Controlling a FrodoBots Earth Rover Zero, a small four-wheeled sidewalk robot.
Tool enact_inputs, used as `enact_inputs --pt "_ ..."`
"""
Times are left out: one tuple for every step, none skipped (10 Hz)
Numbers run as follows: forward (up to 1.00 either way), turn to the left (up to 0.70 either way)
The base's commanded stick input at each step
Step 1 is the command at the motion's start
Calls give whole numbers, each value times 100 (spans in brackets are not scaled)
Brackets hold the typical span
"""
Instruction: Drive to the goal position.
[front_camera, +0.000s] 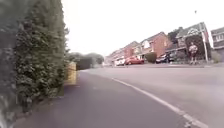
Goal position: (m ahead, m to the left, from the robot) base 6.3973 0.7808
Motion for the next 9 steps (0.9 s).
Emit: enact_inputs --pt "100 0" --pt "100 0" --pt "100 0" --pt "100 0" --pt "100 14" --pt "100 20" --pt "100 24" --pt "100 39" --pt "100 40"
